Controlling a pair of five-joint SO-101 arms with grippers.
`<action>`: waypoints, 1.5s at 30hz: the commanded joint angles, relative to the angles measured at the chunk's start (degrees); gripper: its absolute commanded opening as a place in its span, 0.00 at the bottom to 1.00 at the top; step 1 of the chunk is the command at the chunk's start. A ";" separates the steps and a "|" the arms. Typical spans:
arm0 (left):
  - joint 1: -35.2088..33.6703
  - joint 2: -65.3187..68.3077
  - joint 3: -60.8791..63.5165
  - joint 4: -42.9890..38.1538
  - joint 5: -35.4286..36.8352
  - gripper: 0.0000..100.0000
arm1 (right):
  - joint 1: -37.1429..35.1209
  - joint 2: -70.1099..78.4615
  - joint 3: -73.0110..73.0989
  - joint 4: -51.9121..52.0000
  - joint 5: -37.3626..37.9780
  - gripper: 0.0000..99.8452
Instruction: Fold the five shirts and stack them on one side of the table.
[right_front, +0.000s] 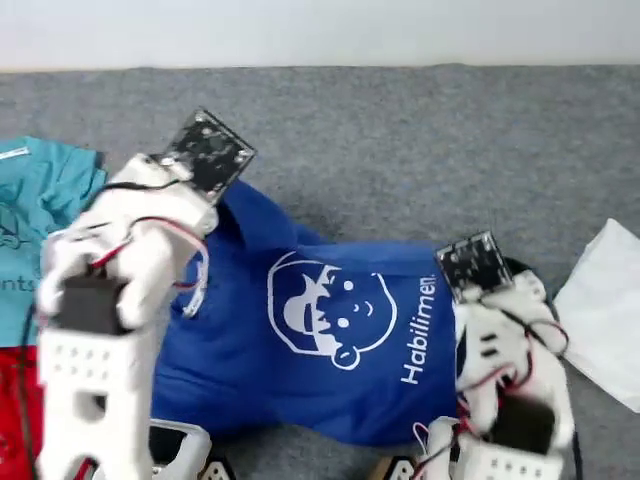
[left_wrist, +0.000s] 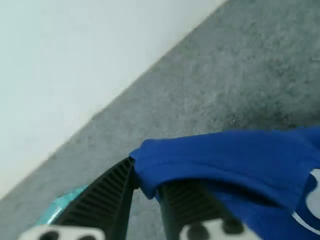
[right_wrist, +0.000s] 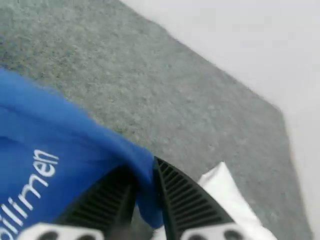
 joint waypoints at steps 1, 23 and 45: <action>0.44 5.45 6.90 -14.59 -0.18 0.00 | -0.57 7.96 0.44 -11.12 0.35 0.01; 0.00 70.33 -57.98 -21.98 8.00 0.00 | -0.31 66.51 -36.04 -37.05 0.35 0.01; 0.00 104.88 -103.87 -12.66 7.65 0.00 | -0.66 95.34 -61.01 -34.68 0.70 0.01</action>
